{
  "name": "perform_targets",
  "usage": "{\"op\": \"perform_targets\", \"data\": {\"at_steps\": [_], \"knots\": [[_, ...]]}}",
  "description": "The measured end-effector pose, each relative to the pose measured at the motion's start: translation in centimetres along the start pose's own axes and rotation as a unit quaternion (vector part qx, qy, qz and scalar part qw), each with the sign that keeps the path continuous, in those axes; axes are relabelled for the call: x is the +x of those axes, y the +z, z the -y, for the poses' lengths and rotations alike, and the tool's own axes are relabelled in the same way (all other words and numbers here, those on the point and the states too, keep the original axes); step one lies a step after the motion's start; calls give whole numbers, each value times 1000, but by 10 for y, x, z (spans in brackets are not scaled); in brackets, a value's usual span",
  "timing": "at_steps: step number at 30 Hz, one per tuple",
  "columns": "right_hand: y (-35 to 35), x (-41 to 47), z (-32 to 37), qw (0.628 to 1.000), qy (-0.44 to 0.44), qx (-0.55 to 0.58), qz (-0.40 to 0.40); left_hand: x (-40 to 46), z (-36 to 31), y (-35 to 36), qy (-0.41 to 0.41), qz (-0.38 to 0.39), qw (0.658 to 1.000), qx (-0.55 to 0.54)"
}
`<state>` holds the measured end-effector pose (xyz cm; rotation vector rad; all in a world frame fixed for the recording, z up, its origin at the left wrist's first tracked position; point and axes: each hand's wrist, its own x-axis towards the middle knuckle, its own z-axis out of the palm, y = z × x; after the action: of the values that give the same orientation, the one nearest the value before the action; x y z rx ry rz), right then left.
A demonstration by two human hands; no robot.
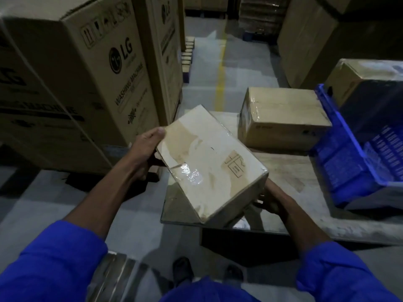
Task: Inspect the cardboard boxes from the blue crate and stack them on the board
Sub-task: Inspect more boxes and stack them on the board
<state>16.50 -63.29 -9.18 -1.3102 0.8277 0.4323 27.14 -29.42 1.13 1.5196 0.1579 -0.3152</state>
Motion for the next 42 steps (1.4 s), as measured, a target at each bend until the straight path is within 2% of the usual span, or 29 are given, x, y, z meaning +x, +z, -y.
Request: {"op": "perform_targets", "data": {"at_steps": [4, 7, 11, 14, 18, 25, 29, 33, 37, 40, 42], "knots": [[-16, 1, 6, 999, -14, -10, -33, 17, 21, 14, 31, -62, 997, -27], [-28, -1, 10, 997, -29, 30, -67, 24, 31, 32, 41, -103, 994, -22], [-48, -2, 9, 991, -48, 63, -106, 31, 43, 44, 14, -123, 990, 64], [-56, -9, 9, 989, -46, 38, -133, 34, 48, 49, -3, -106, 986, 131], [-63, -13, 8, 987, -60, 20, -149, 35, 50, 64, -12, -28, 982, 187], [-59, -20, 11, 982, -103, -23, -155, 36, 55, 70, -47, 93, 986, 128], [-51, -22, 16, 983, -115, -22, -142, 43, 61, 70, -105, 36, 983, 143], [-36, -18, 30, 981, -130, -67, -130, 53, 76, 64, -96, -14, 977, 192], [-29, -5, 38, 977, -118, -130, -123, 61, 80, 67, -120, 1, 972, 202], [-30, 1, 39, 980, -115, -128, -99, 64, 90, 63, -148, 31, 973, 175], [-30, 4, 38, 981, -116, -123, -95, 65, 99, 61, -145, 24, 974, 174]]}}
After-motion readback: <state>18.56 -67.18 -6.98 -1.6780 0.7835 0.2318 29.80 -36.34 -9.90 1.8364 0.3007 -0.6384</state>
